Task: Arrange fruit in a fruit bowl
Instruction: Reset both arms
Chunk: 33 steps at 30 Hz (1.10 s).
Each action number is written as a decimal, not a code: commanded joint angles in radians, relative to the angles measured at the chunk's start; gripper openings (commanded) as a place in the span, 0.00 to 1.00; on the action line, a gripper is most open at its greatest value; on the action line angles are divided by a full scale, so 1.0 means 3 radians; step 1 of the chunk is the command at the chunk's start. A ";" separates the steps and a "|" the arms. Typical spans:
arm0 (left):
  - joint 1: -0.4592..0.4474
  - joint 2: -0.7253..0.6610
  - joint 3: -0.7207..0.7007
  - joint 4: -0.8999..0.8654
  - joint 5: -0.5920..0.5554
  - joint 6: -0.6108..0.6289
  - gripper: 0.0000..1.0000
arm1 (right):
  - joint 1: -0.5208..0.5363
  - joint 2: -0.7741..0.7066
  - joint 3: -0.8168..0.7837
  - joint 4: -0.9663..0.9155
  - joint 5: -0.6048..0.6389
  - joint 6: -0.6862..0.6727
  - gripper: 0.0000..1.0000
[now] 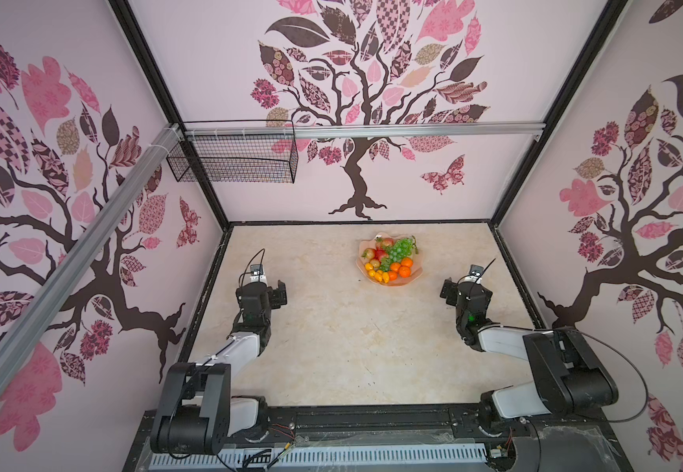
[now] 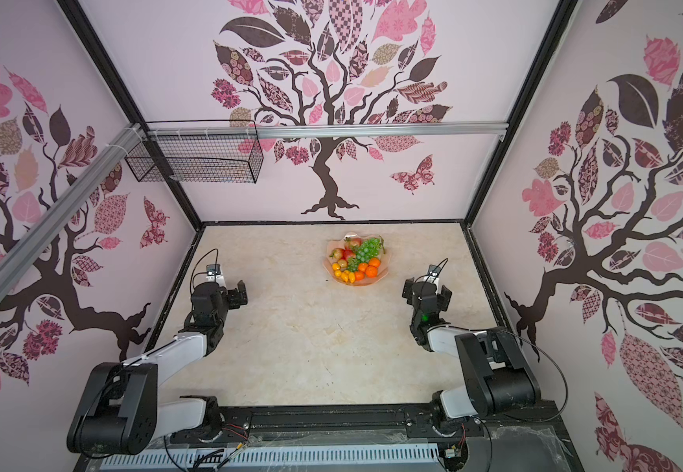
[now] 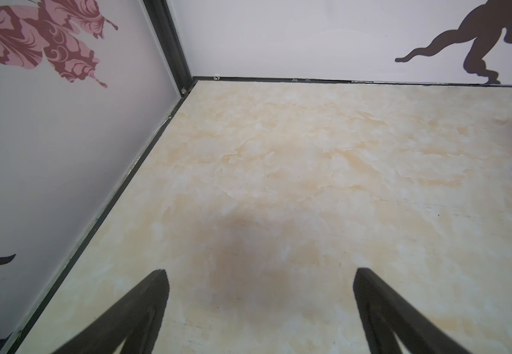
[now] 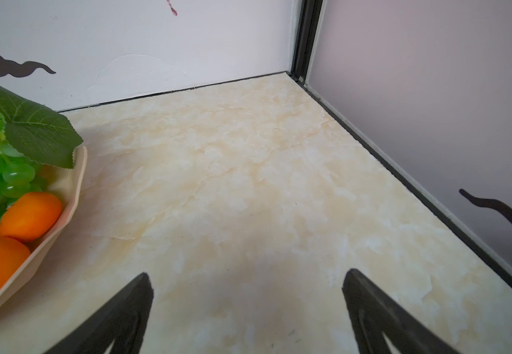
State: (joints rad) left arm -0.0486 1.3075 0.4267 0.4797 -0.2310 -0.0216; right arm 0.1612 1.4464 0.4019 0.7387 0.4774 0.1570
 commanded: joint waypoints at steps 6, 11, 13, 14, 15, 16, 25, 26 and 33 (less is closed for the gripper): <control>0.0077 0.0435 -0.0025 0.0716 0.0429 0.0093 0.98 | -0.0076 -0.0021 -0.0094 0.0367 -0.0222 -0.0148 1.00; 0.0168 0.0725 -0.0084 0.1087 0.0524 0.0049 0.98 | -0.0202 0.0053 -0.0046 0.0428 -0.0348 -0.0201 1.00; 0.0220 0.0816 -0.0150 0.1286 0.0590 0.0001 0.98 | -0.0289 0.0063 -0.0080 0.0532 -0.0499 -0.0201 1.00; 0.0232 0.0839 -0.0181 0.1390 0.0596 -0.0017 0.98 | -0.0341 0.0067 -0.0092 0.0561 -0.0613 -0.0187 1.00; 0.0234 0.0832 -0.0185 0.1392 0.0600 -0.0021 0.98 | -0.0378 0.0069 -0.0097 0.0568 -0.0640 -0.0160 1.00; 0.0251 0.0812 -0.0172 0.1337 0.0624 -0.0020 0.98 | -0.0399 0.0077 -0.0105 0.0583 -0.0632 -0.0127 1.00; 0.0324 0.0832 -0.0103 0.1220 0.0720 -0.0054 0.98 | -0.0444 0.0205 -0.0311 0.1044 -0.0862 -0.0177 1.00; 0.0319 0.0833 -0.0103 0.1222 0.0714 -0.0048 0.98 | -0.0443 0.0245 -0.0370 0.1205 -0.0855 -0.0179 1.00; 0.0290 0.0827 -0.0113 0.1229 0.0651 -0.0036 0.98 | -0.0439 0.0335 -0.0429 0.1388 -0.0957 -0.0221 1.00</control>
State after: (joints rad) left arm 0.0410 1.5520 0.3965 0.8268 -0.0330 -0.0303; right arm 0.0307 1.5364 0.2619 1.0977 0.2100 0.1009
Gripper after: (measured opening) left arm 0.980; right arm 0.997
